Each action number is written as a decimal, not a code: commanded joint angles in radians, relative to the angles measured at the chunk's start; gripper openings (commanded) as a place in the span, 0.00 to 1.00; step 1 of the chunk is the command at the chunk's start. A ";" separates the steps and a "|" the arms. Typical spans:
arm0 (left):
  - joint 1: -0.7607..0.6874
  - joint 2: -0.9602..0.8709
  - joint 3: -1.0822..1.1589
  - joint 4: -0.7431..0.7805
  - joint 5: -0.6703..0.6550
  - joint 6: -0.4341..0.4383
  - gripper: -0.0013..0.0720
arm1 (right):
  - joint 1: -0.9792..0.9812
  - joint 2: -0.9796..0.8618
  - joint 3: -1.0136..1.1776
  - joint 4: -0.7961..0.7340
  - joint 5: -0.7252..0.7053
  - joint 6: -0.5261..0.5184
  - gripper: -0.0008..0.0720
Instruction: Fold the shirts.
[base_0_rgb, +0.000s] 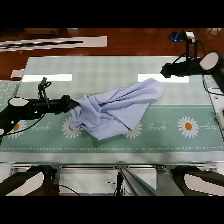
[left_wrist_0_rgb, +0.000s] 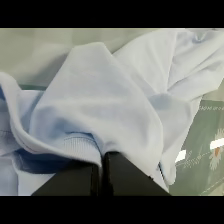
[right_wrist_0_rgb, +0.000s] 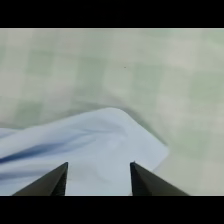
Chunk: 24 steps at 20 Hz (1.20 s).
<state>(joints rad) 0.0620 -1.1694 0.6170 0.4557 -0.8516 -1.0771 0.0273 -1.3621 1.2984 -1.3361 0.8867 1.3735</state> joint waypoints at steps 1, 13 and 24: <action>0.018 -0.007 0.044 -0.004 0.003 0.022 0.11 | 0.000 0.043 0.148 -0.218 0.306 -0.015 0.69; 0.019 -0.008 0.086 -0.004 -0.039 0.044 0.11 | -0.196 0.259 -0.572 0.472 0.413 -0.122 0.76; 0.019 -0.008 0.086 -0.004 -0.076 0.045 0.11 | 0.203 0.163 -0.711 0.560 0.013 0.004 0.76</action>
<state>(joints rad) 0.0807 -1.1763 0.7021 0.4519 -0.9226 -1.0332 0.1452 -1.1534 0.6003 -0.8383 0.9859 1.3552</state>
